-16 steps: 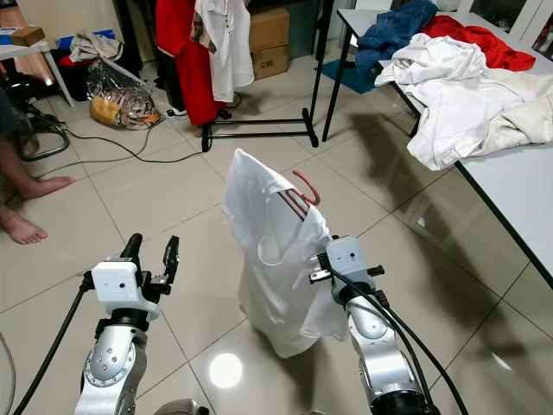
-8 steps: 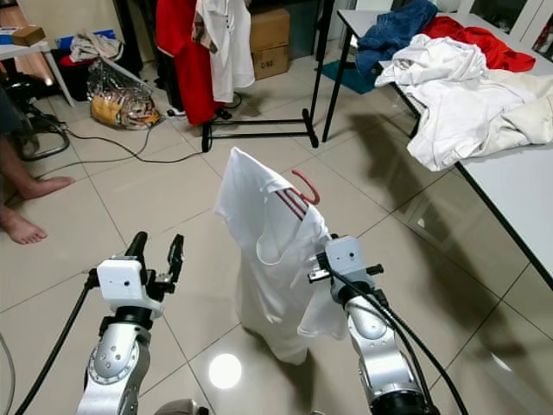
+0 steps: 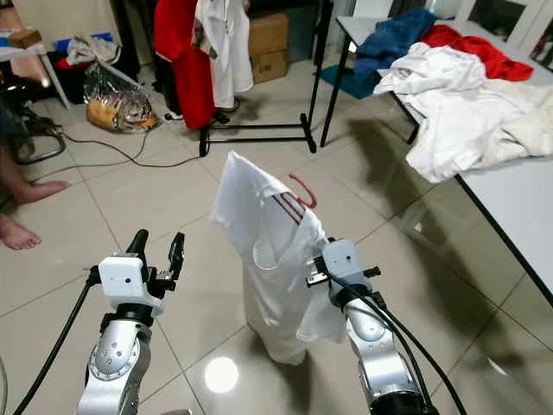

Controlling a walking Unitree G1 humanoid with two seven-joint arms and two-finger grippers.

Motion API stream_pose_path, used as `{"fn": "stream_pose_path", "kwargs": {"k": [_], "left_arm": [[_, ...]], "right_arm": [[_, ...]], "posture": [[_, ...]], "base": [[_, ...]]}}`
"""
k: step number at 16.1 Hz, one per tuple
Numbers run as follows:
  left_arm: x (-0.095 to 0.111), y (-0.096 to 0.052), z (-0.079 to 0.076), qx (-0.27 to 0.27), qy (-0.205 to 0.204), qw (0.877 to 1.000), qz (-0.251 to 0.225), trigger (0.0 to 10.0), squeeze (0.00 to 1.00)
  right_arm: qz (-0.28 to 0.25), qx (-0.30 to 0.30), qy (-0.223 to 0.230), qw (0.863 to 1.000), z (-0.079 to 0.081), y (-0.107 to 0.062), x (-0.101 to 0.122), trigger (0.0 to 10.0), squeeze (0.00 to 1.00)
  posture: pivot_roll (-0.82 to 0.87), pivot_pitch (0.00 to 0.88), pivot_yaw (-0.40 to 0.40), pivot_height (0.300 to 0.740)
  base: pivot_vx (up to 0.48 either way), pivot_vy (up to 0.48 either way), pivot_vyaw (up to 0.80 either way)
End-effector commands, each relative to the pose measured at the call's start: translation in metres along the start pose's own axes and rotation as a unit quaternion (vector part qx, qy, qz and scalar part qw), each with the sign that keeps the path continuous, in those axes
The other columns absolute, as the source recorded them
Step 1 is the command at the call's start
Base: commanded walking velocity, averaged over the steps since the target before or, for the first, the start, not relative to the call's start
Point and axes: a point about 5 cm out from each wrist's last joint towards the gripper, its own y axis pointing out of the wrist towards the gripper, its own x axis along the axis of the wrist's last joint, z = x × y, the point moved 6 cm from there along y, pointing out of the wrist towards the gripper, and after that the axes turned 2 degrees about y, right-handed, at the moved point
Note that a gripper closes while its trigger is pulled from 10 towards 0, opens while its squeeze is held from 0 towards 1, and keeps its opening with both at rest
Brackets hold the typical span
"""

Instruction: Hang hanger

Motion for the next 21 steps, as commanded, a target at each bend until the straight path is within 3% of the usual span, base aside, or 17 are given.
{"fn": "stream_pose_path", "kwargs": {"k": [1, 21], "left_arm": [[-0.0021, 0.0014, -0.0024, -0.004, 0.004, 1.0, 0.004, 10.0, 0.0], [0.0009, 0.0046, -0.0023, 0.005, 0.002, 1.0, -0.001, 10.0, 0.0]], "right_arm": [[-0.029, -0.002, -0.01, 1.0, -0.0045, 0.0044, 0.0146, 10.0, 0.0], [-0.029, -0.003, -0.003, 1.0, 0.0, 0.0065, 0.0134, 10.0, 0.0]], "posture": [[0.22, 0.0, -0.03, 0.74], [0.23, 0.01, -0.038, 0.74]], "base": [[0.352, 0.0, 0.0], [0.414, 0.0, 0.0]]}}
